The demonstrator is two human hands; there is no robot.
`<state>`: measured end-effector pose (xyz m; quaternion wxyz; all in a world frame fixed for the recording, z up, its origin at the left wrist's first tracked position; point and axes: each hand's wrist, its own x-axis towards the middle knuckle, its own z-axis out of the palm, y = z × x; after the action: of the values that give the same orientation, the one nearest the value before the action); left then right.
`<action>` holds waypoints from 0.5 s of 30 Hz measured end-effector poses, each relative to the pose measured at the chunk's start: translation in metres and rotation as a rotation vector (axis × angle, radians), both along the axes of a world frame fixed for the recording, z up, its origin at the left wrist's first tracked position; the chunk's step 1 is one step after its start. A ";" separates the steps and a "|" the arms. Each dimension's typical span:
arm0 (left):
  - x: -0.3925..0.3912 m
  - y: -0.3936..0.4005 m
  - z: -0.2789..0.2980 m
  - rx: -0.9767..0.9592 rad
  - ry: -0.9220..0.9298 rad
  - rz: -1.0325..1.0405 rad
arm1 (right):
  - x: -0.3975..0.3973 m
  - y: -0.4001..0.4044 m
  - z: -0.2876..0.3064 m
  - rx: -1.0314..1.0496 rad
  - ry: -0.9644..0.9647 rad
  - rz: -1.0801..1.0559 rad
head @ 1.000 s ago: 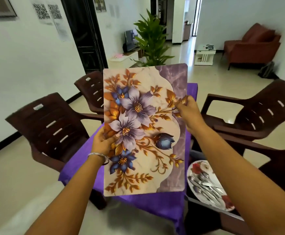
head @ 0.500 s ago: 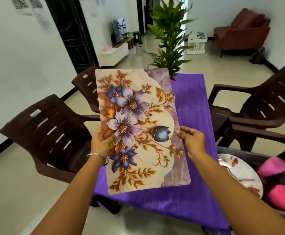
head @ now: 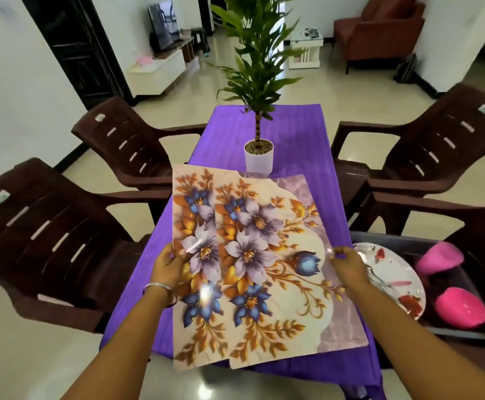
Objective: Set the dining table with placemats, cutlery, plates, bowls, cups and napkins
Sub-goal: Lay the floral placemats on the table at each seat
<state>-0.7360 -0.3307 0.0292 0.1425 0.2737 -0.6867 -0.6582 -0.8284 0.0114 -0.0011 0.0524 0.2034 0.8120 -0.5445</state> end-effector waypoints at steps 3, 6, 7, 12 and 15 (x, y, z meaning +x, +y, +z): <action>0.005 -0.014 -0.009 0.037 -0.037 0.059 | 0.003 0.015 -0.016 0.084 -0.037 -0.033; 0.006 -0.022 -0.016 0.029 -0.103 0.081 | 0.005 0.016 -0.025 0.248 -0.051 -0.024; 0.004 -0.023 -0.018 0.015 -0.118 0.079 | 0.006 0.012 -0.027 0.320 -0.031 -0.005; -0.006 -0.035 -0.018 0.089 -0.133 0.043 | 0.032 -0.042 -0.027 0.456 0.034 0.313; -0.007 -0.057 -0.028 0.240 -0.180 -0.081 | 0.063 -0.086 -0.034 0.548 -0.090 0.519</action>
<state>-0.7428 -0.3880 0.0013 0.0198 0.3187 -0.6236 -0.7135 -0.7650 -0.0743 -0.0349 0.1679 0.0212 0.9489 -0.2662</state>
